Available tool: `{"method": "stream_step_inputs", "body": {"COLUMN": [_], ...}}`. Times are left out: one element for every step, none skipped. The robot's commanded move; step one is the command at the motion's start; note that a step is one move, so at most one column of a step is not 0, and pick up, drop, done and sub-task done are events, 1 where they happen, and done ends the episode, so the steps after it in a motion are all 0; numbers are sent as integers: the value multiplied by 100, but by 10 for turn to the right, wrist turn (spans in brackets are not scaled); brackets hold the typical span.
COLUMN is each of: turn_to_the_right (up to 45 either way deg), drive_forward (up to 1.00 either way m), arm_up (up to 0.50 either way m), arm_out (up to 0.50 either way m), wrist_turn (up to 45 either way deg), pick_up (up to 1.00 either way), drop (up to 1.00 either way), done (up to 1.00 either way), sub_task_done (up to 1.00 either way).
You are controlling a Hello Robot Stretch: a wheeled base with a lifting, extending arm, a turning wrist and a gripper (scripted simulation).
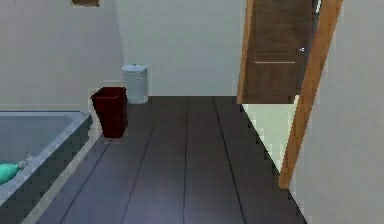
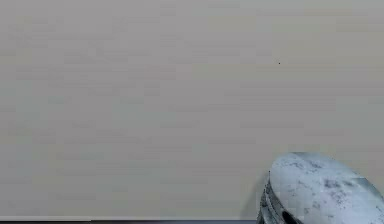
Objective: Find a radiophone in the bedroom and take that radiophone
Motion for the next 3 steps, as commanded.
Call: {"method": "stream_step_inputs", "body": {"turn_to_the_right": [90, 0, 0], "drive_forward": [0, 100, 50], "arm_up": [0, 0, 0], "arm_out": [0, 0, 0], "wrist_turn": [0, 0, 0], "pick_up": [0, 0, 0], "drop": [0, 0, 0], "done": [0, 0, 0], "sub_task_done": [0, 0, 0]}}
